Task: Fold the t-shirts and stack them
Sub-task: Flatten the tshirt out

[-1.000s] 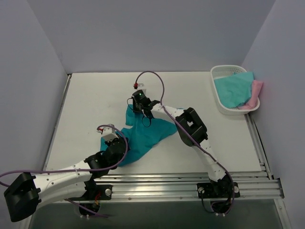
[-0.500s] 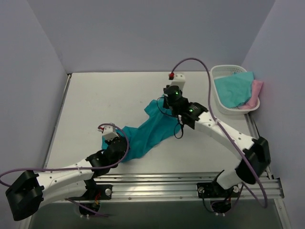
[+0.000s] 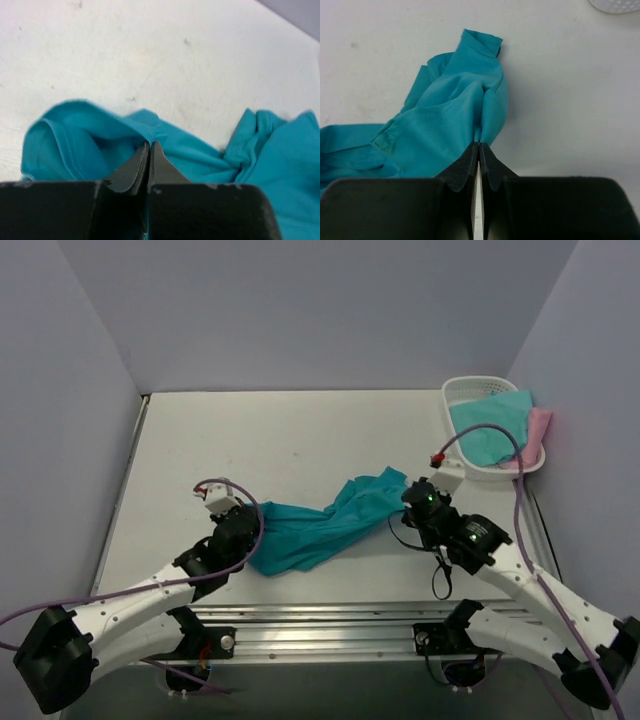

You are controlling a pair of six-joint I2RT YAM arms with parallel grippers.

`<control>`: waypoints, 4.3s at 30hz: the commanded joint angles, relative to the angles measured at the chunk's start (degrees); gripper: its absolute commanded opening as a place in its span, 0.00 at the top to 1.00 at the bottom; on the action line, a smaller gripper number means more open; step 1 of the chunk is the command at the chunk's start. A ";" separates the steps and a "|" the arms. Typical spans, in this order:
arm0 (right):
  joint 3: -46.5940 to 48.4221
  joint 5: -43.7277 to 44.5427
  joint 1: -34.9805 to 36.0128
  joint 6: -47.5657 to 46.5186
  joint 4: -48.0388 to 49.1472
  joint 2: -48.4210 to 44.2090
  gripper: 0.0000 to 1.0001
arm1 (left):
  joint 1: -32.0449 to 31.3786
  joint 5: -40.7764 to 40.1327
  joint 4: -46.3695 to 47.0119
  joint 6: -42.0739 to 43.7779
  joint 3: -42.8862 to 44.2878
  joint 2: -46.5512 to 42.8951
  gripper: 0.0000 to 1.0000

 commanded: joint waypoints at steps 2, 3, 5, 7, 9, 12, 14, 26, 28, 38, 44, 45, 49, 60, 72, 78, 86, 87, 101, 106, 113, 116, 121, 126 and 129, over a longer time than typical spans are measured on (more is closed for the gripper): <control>-4.95 2.18 0.67 11.00 -5.52 -11.32 1.00 | 9.20 3.11 2.89 7.14 7.62 1.12 0.98; -5.41 3.23 1.28 13.62 -6.40 -13.51 1.00 | 10.96 4.77 4.03 8.97 9.89 2.00 0.98; -5.85 3.24 1.90 14.43 -6.41 -14.41 1.00 | 16.59 7.59 5.70 10.39 12.45 5.68 0.98; -5.33 4.73 1.91 15.49 -7.81 -12.84 1.00 | 19.67 11.55 7.11 12.67 17.17 8.24 0.98; -4.19 5.70 1.99 17.24 -10.09 -10.73 1.00 | 22.75 11.82 6.68 14.52 20.97 11.93 0.98; -5.14 5.96 2.17 19.27 -10.36 -10.63 1.00 | 26.44 12.35 6.24 18.83 28.26 16.24 0.98; -6.28 5.61 2.26 20.15 -9.92 -11.85 1.00 | 29.59 14.45 5.54 20.76 33.17 19.13 0.98; -16.03 -0.53 2.52 24.02 -3.00 -10.30 1.00 | 43.32 22.18 4.31 17.26 46.03 36.89 0.98; -15.35 -0.37 2.70 23.05 -2.72 -7.75 0.61 | 43.85 24.21 5.17 16.38 46.65 38.83 0.98; 0.55 8.25 3.75 10.94 2.86 -2.22 0.00 | 43.77 30.45 10.89 14.01 39.54 36.38 0.98; 12.49 4.56 3.40 -1.27 19.67 18.78 0.00 | 41.49 33.36 14.32 10.84 33.04 32.69 0.98; 15.04 4.30 2.88 -2.25 20.22 22.03 0.00 | 40.44 33.35 14.41 10.66 31.37 32.25 0.98; 28.93 1.66 -0.19 -6.65 21.19 37.59 0.00 | 37.97 33.71 15.02 10.40 28.11 31.11 0.98; 47.49 -5.82 -9.52 -13.33 31.20 63.01 0.02 | 35.15 33.53 15.64 9.96 18.62 24.08 0.98; 60.68 -7.75 -11.10 -12.99 33.06 80.94 0.03 | 32.87 31.25 14.67 10.49 13.69 19.76 0.98; 58.84 -8.36 -11.89 -12.02 34.63 82.44 0.03 | 31.81 30.89 15.02 10.57 14.04 20.47 0.98; 57.69 -10.47 -12.77 -11.84 37.36 85.87 0.09 | 30.58 30.28 15.99 10.75 14.04 21.87 0.98; 57.70 -10.65 -12.77 -11.84 37.54 86.13 0.12 | 30.49 30.19 15.99 10.75 14.04 21.96 0.98; 57.00 -13.72 -12.95 -9.74 37.71 86.85 0.69 | 30.14 29.75 16.61 10.84 14.04 22.58 0.98; 52.88 -13.99 -12.77 -8.77 38.15 84.65 0.84 | 29.97 29.66 17.04 10.57 13.87 22.93 0.98; 48.48 -13.73 -12.68 -7.98 38.94 82.27 1.00 | 29.88 29.58 18.27 10.22 13.25 23.63 0.98; 47.50 -13.20 -12.42 -8.15 39.38 81.31 1.00 | 29.88 29.75 18.71 10.22 13.25 24.24 0.98; 48.99 -11.27 -11.72 -9.47 37.54 79.90 0.26 | 29.79 29.75 19.24 10.22 13.25 24.86 0.98; 50.75 -10.56 -10.58 -10.70 35.87 78.23 0.14 | 29.70 29.66 19.59 10.31 13.34 25.30 0.98; 51.54 -10.56 -10.05 -10.79 35.26 78.14 0.14 | 29.70 29.75 19.68 10.22 13.52 25.48 0.98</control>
